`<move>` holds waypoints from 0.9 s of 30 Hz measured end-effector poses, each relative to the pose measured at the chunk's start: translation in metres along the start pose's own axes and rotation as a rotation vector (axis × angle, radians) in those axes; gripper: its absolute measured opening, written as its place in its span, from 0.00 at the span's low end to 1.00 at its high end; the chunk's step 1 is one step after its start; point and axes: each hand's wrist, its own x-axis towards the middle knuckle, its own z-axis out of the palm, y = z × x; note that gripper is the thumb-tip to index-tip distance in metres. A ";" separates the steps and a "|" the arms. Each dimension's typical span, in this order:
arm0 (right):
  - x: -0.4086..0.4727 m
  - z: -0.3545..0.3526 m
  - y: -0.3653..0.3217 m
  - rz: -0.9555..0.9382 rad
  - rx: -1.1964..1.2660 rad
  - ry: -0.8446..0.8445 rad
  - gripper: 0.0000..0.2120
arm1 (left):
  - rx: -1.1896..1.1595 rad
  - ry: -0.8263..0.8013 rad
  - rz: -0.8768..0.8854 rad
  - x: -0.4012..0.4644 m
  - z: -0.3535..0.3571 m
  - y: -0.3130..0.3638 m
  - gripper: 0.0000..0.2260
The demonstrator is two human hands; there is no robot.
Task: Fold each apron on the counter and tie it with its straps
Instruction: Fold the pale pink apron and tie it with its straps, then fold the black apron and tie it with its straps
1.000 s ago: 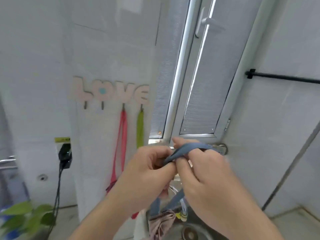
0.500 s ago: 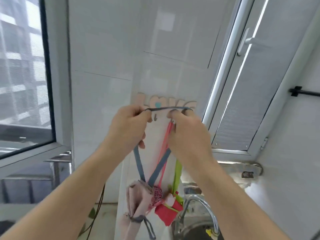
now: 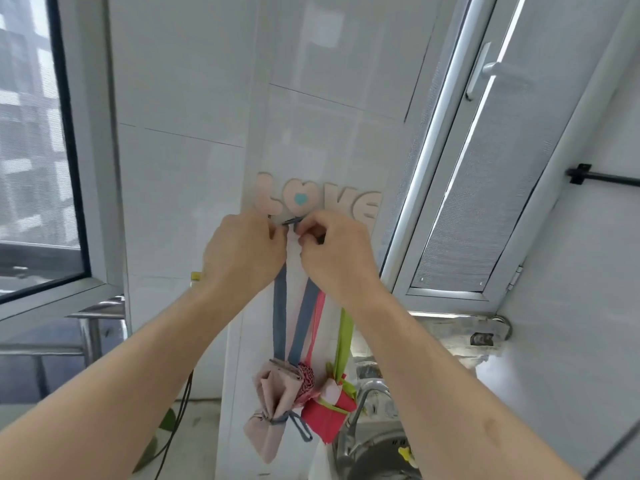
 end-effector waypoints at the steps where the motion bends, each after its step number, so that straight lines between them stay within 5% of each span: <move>1: 0.001 -0.001 -0.002 0.003 -0.023 0.012 0.12 | 0.038 0.021 0.006 0.001 0.002 0.001 0.20; 5: 0.004 0.000 -0.007 0.106 -0.040 -0.018 0.08 | 0.217 0.065 0.070 0.000 0.005 0.005 0.14; 9: -0.003 0.010 0.002 0.236 -0.041 -0.336 0.11 | 0.385 -0.143 0.068 -0.007 0.013 0.004 0.18; 14: -0.044 0.000 0.019 0.166 0.009 -0.393 0.09 | 0.567 -0.367 0.079 -0.022 0.014 0.005 0.14; 20: -0.123 -0.058 0.079 0.389 0.132 -0.326 0.10 | 0.163 -0.747 0.216 -0.049 0.046 0.058 0.20; 27: -0.290 -0.148 0.193 0.927 0.136 -0.179 0.08 | -0.110 -0.851 0.560 -0.138 0.160 0.176 0.15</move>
